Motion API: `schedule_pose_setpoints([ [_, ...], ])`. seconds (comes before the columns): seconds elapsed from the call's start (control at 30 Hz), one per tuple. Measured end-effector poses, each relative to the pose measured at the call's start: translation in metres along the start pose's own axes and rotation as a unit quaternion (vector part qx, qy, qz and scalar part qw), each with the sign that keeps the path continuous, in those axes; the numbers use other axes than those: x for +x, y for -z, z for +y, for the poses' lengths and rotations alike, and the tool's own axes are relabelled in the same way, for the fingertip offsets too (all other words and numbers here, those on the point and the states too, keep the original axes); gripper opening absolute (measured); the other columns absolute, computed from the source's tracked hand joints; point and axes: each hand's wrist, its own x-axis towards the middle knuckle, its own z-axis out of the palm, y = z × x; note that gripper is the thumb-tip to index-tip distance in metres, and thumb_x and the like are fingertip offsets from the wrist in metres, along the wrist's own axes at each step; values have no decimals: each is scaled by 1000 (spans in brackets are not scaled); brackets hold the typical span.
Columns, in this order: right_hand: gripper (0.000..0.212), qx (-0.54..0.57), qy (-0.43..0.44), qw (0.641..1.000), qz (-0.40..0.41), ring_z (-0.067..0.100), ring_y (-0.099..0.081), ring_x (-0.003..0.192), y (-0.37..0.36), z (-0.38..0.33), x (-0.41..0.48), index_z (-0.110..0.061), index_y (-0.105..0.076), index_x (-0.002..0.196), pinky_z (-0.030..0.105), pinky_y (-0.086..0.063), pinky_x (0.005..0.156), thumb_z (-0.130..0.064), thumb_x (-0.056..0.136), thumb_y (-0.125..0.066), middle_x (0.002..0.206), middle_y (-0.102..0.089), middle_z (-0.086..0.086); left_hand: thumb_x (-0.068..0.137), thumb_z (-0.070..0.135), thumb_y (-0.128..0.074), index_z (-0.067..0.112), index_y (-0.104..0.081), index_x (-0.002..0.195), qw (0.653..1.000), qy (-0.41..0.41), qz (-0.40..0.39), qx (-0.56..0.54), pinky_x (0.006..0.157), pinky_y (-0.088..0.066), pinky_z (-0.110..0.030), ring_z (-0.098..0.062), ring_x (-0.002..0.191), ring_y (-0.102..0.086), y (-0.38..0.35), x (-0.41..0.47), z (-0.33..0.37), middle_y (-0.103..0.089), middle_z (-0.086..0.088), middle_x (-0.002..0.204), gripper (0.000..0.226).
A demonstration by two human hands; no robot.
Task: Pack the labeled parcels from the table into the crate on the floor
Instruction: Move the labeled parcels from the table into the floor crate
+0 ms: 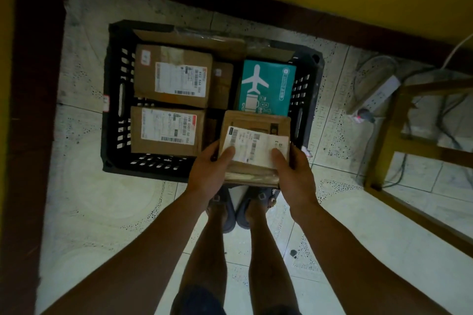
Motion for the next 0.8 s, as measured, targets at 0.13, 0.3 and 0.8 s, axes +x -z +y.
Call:
schedule_pose_setpoints([
  [0.13,39,14,16,999,-46,-1,-63,99,4,-6,-10,-40,-53,128,22,-51,78,-47,91,-61,115,-66,-18,87,63,-55,40,-69,99,997,52,1,-52,78,-52,-30,-9,91,-67,8,-4,17,-72,9,100,29],
  [0.3,18,-46,-18,999,10,-6,-60,77,5,4,-15,-45,-59,110,18,-43,60,-49,92,-57,99,-68,-18,85,48,-68,42,-63,122,997,39,-63,-3,94,-51,-38,-13,107,-65,12,-15,-1,-70,10,115,37],
  [0.8,30,-87,27,996,0,18,-62,92,1,25,-1,-31,-54,129,22,-42,62,-33,99,-50,106,-64,-5,95,29,-62,50,-61,115,1000,-18,-1,1,79,-50,-22,1,95,-60,-5,-3,-23,-65,20,102,29],
])
